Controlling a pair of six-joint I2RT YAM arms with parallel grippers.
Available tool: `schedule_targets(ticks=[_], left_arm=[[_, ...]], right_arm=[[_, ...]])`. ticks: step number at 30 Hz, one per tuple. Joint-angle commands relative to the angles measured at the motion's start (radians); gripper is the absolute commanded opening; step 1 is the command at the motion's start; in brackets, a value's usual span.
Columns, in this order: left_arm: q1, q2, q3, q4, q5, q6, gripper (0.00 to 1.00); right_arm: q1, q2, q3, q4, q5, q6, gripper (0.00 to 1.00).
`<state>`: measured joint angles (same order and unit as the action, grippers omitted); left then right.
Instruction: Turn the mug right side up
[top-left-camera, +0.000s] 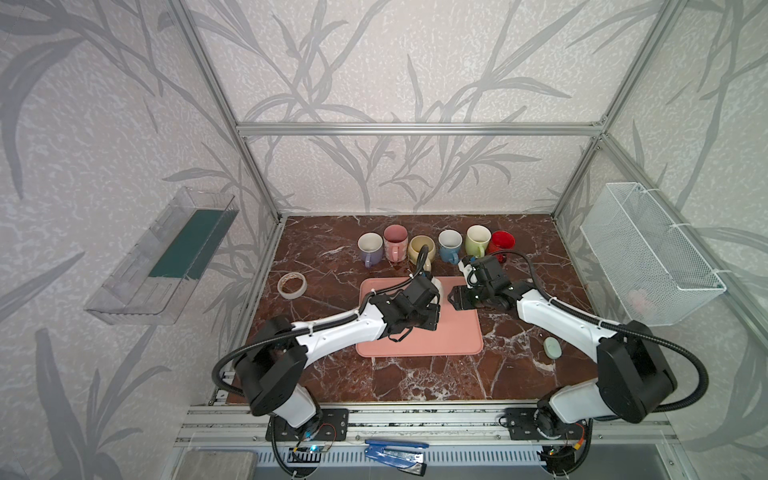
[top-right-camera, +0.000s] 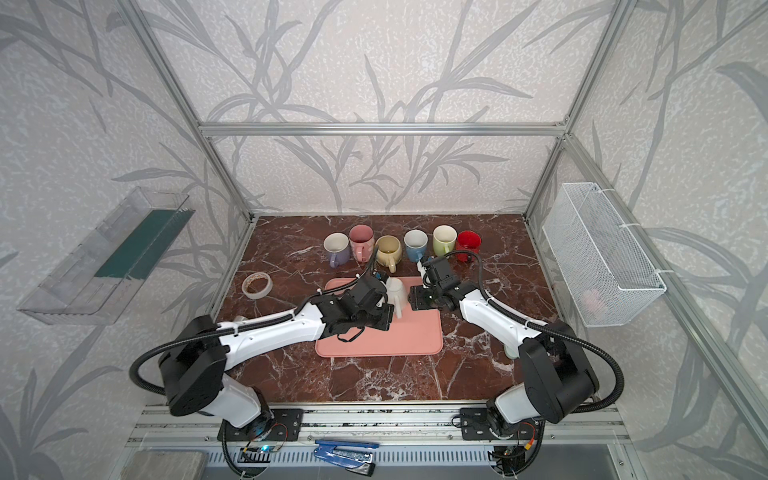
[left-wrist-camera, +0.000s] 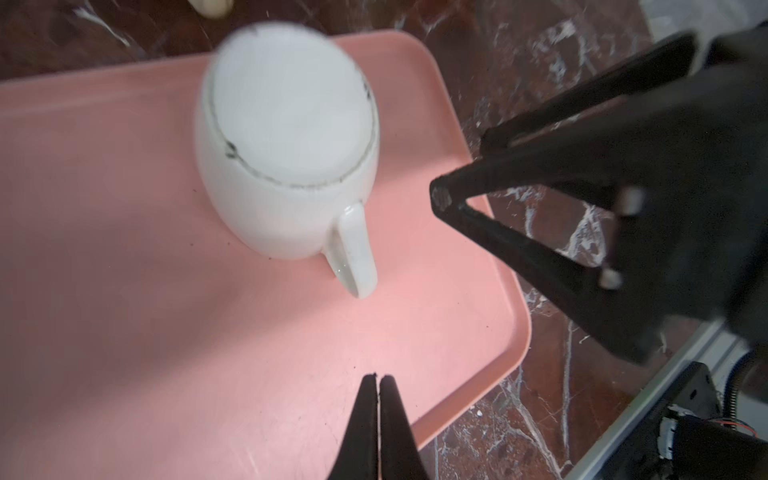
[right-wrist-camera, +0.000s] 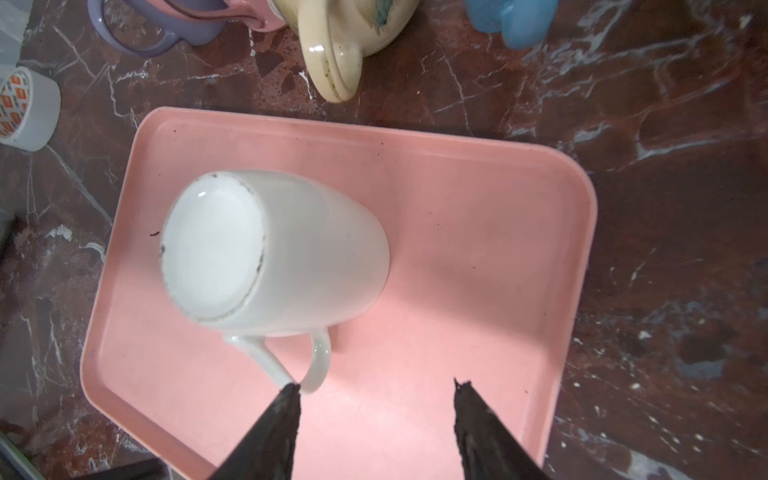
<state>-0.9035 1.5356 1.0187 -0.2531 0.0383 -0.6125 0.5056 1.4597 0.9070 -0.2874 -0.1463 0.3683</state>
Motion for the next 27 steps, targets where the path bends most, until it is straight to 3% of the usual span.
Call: schedule_targets(ticks=[1, 4, 8, 13, 20, 27], left_arm=[[0.0, -0.118, -0.028, -0.048, -0.098, 0.035, 0.07], [0.0, -0.213, -0.067, -0.071, -0.159, 0.061, 0.16], [0.002, -0.349, -0.126, -0.103, -0.254, 0.096, 0.4], [0.008, -0.498, -0.184, -0.143, -0.356, 0.126, 0.59], [0.018, -0.628, -0.247, -0.205, -0.415, 0.13, 0.73], [0.025, -0.743, -0.33, -0.211, -0.413, 0.089, 0.77]], right_arm=[[0.02, -0.045, 0.042, -0.09, 0.049, -0.049, 0.59], [0.063, -0.057, 0.058, -0.127, 0.094, -0.059, 0.59], [0.124, -0.052, 0.088, -0.156, 0.141, -0.054, 0.59], [0.18, 0.004, 0.148, -0.183, 0.181, -0.048, 0.59], [0.229, 0.126, 0.225, -0.203, 0.215, -0.027, 0.57], [0.241, 0.228, 0.28, -0.226, 0.237, -0.01, 0.53]])
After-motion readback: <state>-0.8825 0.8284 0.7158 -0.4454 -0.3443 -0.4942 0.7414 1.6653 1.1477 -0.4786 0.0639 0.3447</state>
